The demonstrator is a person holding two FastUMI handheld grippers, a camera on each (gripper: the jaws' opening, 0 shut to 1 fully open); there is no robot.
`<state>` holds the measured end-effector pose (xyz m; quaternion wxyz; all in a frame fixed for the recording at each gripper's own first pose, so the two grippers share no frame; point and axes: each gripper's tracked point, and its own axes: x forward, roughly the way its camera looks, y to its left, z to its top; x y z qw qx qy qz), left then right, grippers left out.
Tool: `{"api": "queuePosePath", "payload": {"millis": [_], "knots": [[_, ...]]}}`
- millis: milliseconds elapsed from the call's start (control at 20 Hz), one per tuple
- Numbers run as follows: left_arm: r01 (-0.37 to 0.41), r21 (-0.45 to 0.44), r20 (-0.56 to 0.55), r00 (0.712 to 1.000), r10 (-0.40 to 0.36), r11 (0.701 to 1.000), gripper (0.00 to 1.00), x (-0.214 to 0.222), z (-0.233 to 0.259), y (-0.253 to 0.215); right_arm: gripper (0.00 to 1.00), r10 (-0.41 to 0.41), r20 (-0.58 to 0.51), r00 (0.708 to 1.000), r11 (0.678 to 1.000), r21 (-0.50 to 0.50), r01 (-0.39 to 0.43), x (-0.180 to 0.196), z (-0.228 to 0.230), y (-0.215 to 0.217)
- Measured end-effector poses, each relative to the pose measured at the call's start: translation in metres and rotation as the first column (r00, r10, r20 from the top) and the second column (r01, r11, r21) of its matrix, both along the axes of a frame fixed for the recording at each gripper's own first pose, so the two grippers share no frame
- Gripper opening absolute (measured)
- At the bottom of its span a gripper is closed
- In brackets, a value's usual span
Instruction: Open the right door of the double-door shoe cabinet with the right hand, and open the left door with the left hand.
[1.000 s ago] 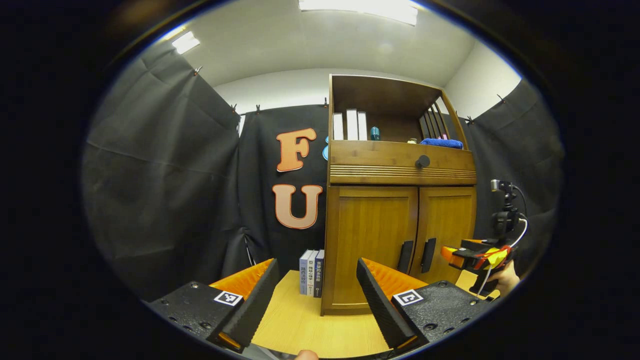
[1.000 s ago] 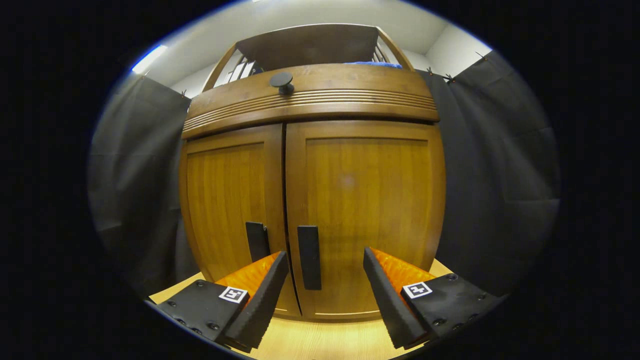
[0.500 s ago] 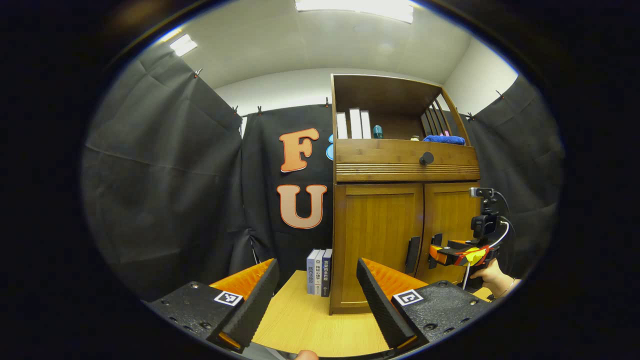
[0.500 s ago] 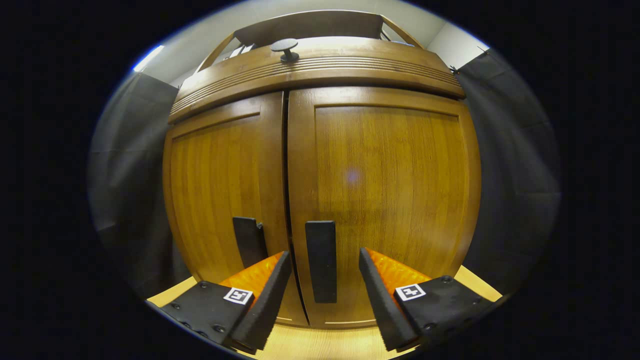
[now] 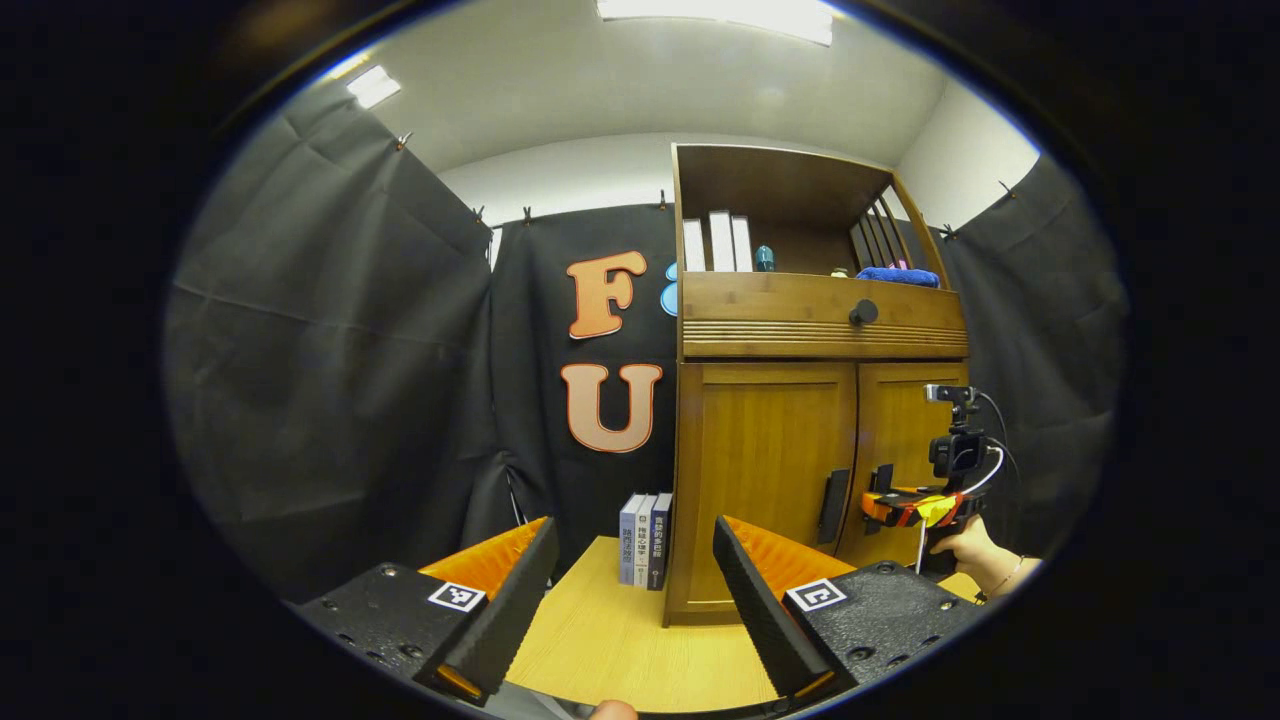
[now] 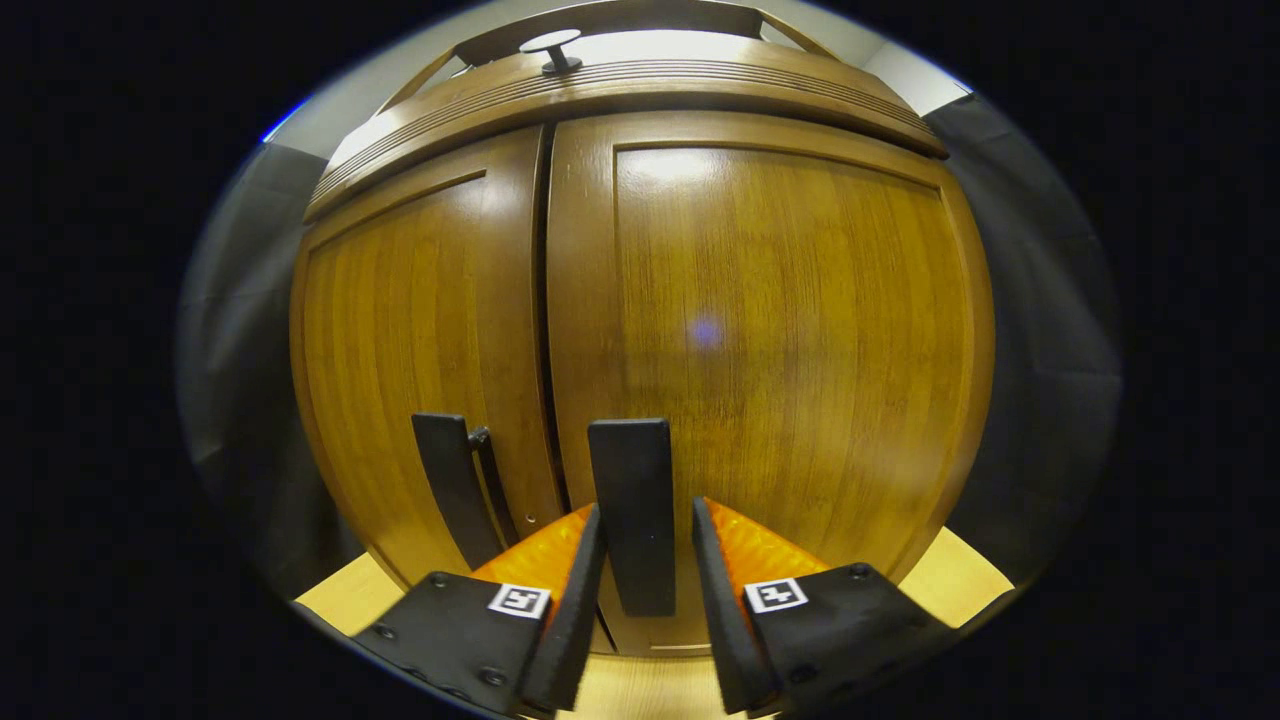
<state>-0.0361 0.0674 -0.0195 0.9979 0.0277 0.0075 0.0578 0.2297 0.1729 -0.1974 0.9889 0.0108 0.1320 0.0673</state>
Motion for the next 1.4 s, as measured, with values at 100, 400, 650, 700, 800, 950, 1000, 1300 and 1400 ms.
{"api": "queuePosePath", "payload": {"millis": [100,400,650,700,800,950,1000,1300,1400], "knots": [[-0.003,-0.001,-0.003,1.000,0.003,1.000,0.92,-0.001,0.000,0.001,0.46,0.010,0.000,1.000,1.000,0.007,-0.010,0.000,0.001,0.004],[-0.005,-0.007,0.001,1.000,0.005,1.000,0.95,0.000,0.001,-0.004,0.31,0.043,0.000,0.999,0.999,-0.016,-0.043,-0.018,-0.001,-0.003],[0.016,-0.008,0.009,1.000,-0.016,1.000,0.97,-0.006,0.005,-0.015,0.39,0.076,-0.003,0.997,0.997,-0.001,-0.076,-0.044,0.002,-0.010],[0.017,-0.006,0.009,1.000,-0.017,1.000,0.97,-0.006,0.005,-0.017,0.35,0.075,0.001,0.997,0.997,0.006,-0.075,-0.050,0.002,-0.012],[0.020,-0.005,0.008,1.000,-0.020,1.000,0.97,-0.010,0.003,-0.020,0.35,0.080,0.016,0.997,0.997,0.004,-0.080,-0.061,0.006,-0.017],[0.040,-0.013,0.002,0.999,-0.040,0.999,0.94,-0.010,0.002,-0.030,0.33,0.092,0.021,0.996,0.996,-0.011,-0.092,-0.080,0.008,-0.026],[0.046,-0.016,0.003,0.999,-0.046,0.999,0.95,-0.010,0.003,-0.033,0.31,0.098,0.018,0.995,0.995,-0.009,-0.098,-0.087,0.008,-0.030],[0.073,-0.020,-0.009,0.997,-0.073,0.997,0.95,-0.010,-0.002,-0.051,0.31,0.114,0.023,0.993,0.993,0.002,-0.114,-0.123,0.010,-0.061],[0.079,-0.020,-0.011,0.997,-0.079,0.997,0.95,-0.011,-0.001,-0.056,0.31,0.109,0.026,0.994,0.994,-0.004,-0.109,-0.134,0.012,-0.072]]}}
